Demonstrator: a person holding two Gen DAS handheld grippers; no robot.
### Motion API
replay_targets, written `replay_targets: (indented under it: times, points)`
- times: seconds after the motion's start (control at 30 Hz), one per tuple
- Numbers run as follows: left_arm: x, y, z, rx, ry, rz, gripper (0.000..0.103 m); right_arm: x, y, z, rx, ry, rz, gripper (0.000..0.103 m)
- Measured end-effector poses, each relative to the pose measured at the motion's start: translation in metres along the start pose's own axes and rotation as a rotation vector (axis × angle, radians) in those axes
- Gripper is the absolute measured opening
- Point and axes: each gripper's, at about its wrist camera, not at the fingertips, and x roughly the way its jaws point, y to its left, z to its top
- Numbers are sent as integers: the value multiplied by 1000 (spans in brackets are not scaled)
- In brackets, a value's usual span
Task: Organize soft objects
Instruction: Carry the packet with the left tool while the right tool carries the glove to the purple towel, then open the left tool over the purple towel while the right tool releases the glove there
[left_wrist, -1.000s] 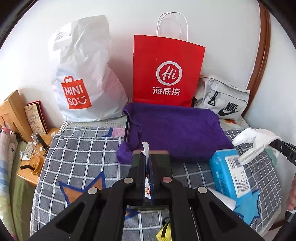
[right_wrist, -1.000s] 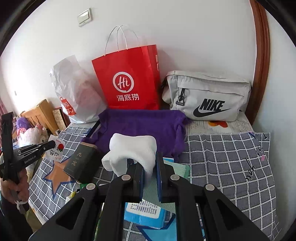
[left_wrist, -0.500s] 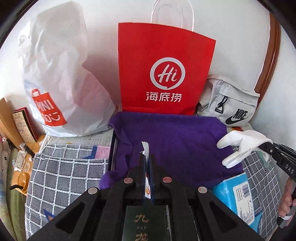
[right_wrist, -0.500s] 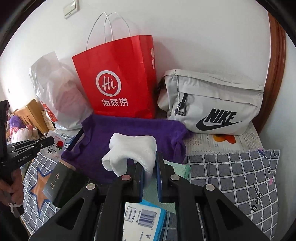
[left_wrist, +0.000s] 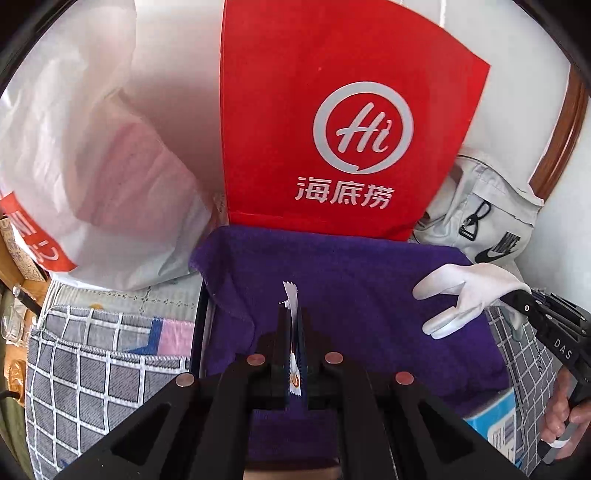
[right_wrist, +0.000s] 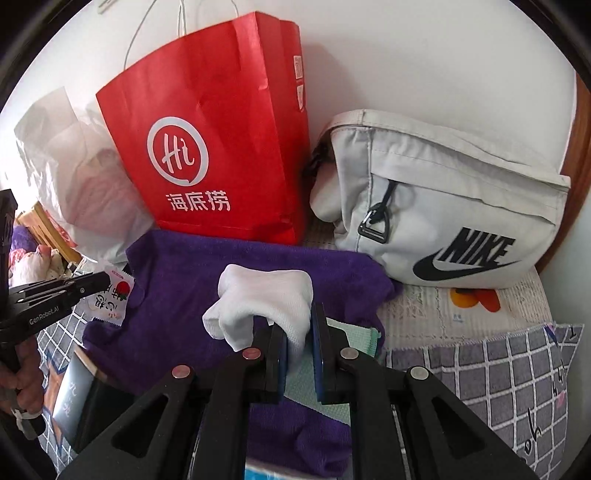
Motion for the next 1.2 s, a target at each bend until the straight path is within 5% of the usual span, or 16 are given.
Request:
replay_targets:
  times: [0.6, 0.73, 0.83, 0.9, 0.97, 1.2]
  points:
    - [43, -4, 27, -44, 35, -121, 5, 50, 6, 8, -41, 67, -4, 13]
    - [47, -5, 28, -33, 50, -96, 5, 49, 5, 8, -56, 67, -7, 29]
    - [47, -2, 27, -36, 60, -61, 21, 42, 4, 7, -64, 44, -5, 52]
    - [43, 2, 26, -36, 52, -33, 41, 36, 3, 8, -67, 24, -1, 56]
    - [38, 5, 26, -33, 41, -12, 51, 31, 2, 8, -68, 17, 6, 60]
    - [9, 14, 24, -40, 13, 21, 52, 10, 4, 6, -45, 0, 20, 61]
